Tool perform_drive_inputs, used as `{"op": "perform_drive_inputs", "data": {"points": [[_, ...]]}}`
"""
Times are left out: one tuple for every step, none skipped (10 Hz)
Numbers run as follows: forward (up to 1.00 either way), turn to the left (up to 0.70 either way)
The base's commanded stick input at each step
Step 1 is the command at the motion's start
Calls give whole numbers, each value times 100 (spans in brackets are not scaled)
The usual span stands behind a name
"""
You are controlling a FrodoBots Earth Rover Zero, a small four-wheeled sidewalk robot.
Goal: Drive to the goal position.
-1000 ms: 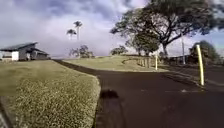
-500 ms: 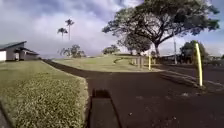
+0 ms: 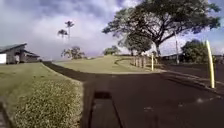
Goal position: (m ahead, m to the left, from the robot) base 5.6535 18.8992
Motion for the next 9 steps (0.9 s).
{"op": "perform_drive_inputs", "data": {"points": [[70,0],[70,0],[70,0],[70,0],[70,0],[70,0],[70,0],[70,0],[70,16]]}}
